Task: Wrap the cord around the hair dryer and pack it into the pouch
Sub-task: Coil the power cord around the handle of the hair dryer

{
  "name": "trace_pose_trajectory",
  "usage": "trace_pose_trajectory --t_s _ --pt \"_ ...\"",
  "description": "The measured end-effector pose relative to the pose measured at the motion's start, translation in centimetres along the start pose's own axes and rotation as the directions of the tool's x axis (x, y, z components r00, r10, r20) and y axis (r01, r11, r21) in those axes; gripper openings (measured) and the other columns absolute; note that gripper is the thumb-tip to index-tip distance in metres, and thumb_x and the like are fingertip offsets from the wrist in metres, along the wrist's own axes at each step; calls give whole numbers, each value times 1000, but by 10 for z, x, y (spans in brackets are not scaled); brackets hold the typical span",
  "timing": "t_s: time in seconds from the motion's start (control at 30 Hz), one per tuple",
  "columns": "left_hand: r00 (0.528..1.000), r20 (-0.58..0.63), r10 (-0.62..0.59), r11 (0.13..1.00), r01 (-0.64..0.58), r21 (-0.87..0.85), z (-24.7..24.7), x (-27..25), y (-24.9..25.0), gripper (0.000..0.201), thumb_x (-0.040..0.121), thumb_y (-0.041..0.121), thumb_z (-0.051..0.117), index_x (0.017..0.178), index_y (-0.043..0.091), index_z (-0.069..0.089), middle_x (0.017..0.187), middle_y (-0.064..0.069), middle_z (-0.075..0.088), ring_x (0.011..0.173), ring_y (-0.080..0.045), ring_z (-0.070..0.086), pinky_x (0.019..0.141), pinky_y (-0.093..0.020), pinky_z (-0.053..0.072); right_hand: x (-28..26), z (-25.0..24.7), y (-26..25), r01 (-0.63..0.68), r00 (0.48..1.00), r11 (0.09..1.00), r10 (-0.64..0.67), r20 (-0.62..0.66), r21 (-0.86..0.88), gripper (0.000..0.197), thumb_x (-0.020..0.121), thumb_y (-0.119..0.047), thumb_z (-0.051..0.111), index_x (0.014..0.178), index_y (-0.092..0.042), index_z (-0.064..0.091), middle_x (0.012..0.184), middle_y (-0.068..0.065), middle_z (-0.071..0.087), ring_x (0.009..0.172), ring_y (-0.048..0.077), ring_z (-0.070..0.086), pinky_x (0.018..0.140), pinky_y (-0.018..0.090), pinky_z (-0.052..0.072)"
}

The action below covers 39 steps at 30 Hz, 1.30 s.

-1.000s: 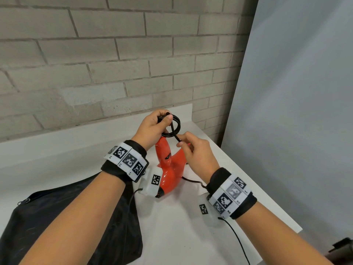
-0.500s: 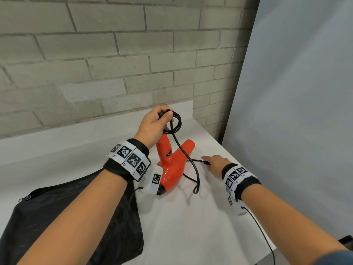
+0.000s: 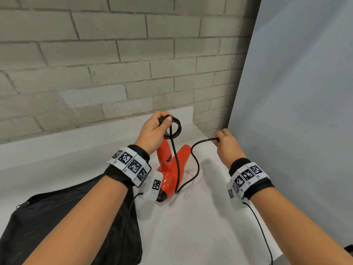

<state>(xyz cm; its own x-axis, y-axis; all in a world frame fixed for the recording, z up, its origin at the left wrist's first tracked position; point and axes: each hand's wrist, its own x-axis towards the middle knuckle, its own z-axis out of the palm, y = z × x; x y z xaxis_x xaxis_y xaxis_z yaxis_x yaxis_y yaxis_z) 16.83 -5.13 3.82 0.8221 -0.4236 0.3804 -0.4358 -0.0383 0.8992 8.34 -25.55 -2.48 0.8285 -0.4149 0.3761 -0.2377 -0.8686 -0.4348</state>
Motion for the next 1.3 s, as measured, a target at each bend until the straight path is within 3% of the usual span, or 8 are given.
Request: trace_pose_trajectory --t_s 0.2,0.37,0.63,0.73,0.83,0.97,1.17,1.3 --pt "1000 -7 -13 1000 13 26 0 2 -1 16 94 13 43 106 9 53 72 8 46 61 -6 43 58 -12 45 -8 -27 -50 411 905 776 -284 -317 478 16 77 15 54 77 0 60 85 2 52 81 -12 51 75 3 41" --pt "999 -6 -40 999 40 14 0 2 0 18 94 16 43 106 8 54 64 6 42 52 -5 44 61 -23 44 -15 -26 -75 433 898 647 -370 -238 628 12 77 11 61 77 -1 61 84 -6 57 82 1 60 76 12 49" --pt "997 68 -25 997 30 -71 9 -5 9 20 94 10 43 106 1 56 61 7 47 43 5 48 49 -6 37 -17 -8 -88 423 905 695 -293 -309 581 8 75 10 62 76 2 63 80 17 60 75 -1 58 70 12 45" --pt "994 108 -22 996 32 -87 12 -9 11 18 93 10 44 103 4 57 68 6 52 46 7 50 50 -6 38 -17 -4 -94 386 913 776 -243 -329 499 12 74 11 60 78 0 57 78 9 48 67 -2 45 64 14 39" --pt "985 173 0 996 16 -88 16 -13 12 13 94 10 43 99 9 55 72 5 52 47 7 50 51 -7 38 -10 -2 -95 341 915 838 -191 -356 426 21 77 3 58 96 -1 53 94 3 45 83 6 43 73 17 39" --pt "981 193 21 997 -7 -72 15 -11 9 13 94 12 43 89 18 54 72 2 53 48 5 48 54 -10 37 6 -3 -90 327 944 840 -308 -116 433 34 85 2 49 117 -7 56 119 9 59 114 20 51 100 24 41" --pt "972 234 -6 997 23 -73 17 -6 8 16 94 15 44 82 22 53 65 1 49 42 2 42 48 -11 37 -3 -12 -62 291 922 873 -365 131 391 36 84 -38 41 91 -4 54 75 7 54 67 17 46 62 25 36" --pt "982 187 -25 998 36 -52 14 -5 6 17 94 17 44 81 24 52 71 -1 53 42 1 42 48 -12 37 -12 1 -20 60 980 994 -76 187 87 31 97 -29 34 94 -5 54 85 14 61 79 29 56 70 36 44"
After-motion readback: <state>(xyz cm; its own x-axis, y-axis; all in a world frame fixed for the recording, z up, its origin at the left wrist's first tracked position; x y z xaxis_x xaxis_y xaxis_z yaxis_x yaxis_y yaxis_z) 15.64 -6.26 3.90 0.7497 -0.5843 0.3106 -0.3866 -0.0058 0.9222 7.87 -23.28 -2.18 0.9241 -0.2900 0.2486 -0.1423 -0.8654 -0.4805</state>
